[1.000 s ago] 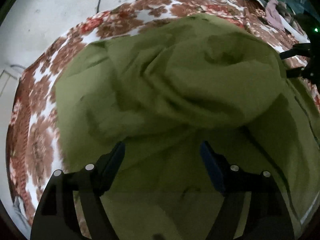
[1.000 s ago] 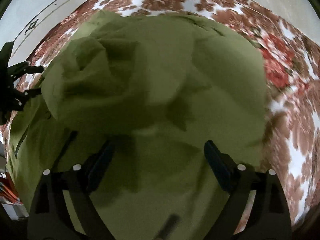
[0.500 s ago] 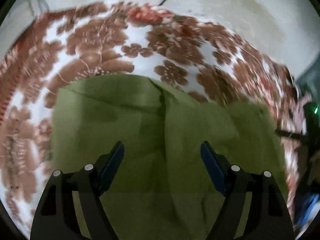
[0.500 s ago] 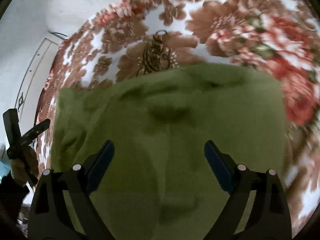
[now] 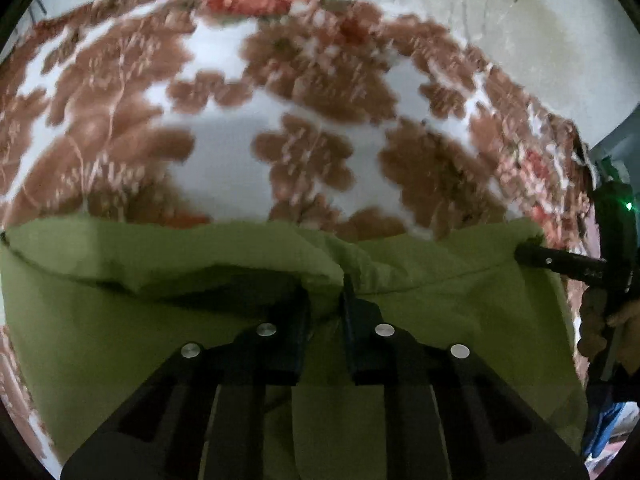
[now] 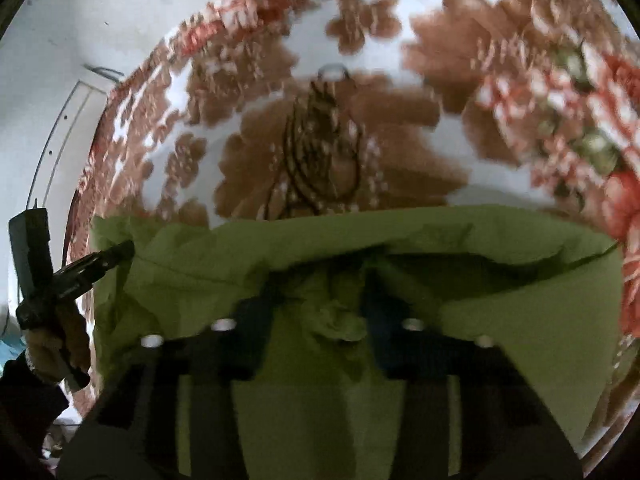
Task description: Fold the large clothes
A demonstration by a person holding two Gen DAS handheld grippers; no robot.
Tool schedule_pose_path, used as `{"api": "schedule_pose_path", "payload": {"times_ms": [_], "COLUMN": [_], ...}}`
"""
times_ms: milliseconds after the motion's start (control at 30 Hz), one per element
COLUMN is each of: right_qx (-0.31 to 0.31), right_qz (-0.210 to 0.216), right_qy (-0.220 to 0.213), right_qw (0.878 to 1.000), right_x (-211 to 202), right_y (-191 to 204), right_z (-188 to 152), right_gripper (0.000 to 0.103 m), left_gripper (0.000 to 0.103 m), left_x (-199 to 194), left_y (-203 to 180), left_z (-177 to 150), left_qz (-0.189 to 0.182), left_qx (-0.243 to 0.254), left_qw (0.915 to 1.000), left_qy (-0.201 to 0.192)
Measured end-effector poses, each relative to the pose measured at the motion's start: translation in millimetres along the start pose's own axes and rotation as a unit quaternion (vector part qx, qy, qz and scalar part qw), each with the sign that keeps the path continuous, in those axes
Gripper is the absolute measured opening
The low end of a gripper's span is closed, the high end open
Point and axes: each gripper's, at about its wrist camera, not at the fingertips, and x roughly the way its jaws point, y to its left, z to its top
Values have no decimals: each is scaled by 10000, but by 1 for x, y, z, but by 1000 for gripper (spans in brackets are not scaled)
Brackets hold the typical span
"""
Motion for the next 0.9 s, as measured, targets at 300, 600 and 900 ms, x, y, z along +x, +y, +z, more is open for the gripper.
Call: {"api": "schedule_pose_path", "payload": {"times_ms": [300, 600, 900], "right_qx": [-454, -1273, -2044], "right_qz": [-569, -1075, -1913], "right_qy": [-287, -701, -787], "right_qw": [9969, 9835, 9568], "right_x": [20, -46, -55], "right_y": [0, 47, 91], "right_z": [2, -39, -145], "right_gripper": [37, 88, 92], "left_gripper": [39, 70, 72], "left_x": [30, -62, -89], "left_y": [4, -13, -75], "left_z": [7, -21, -141], "left_qz": [804, 888, 721], "left_qx": [444, 686, 1158], "left_qw": [9957, 9915, 9886], "left_qy": [138, -653, -640]}}
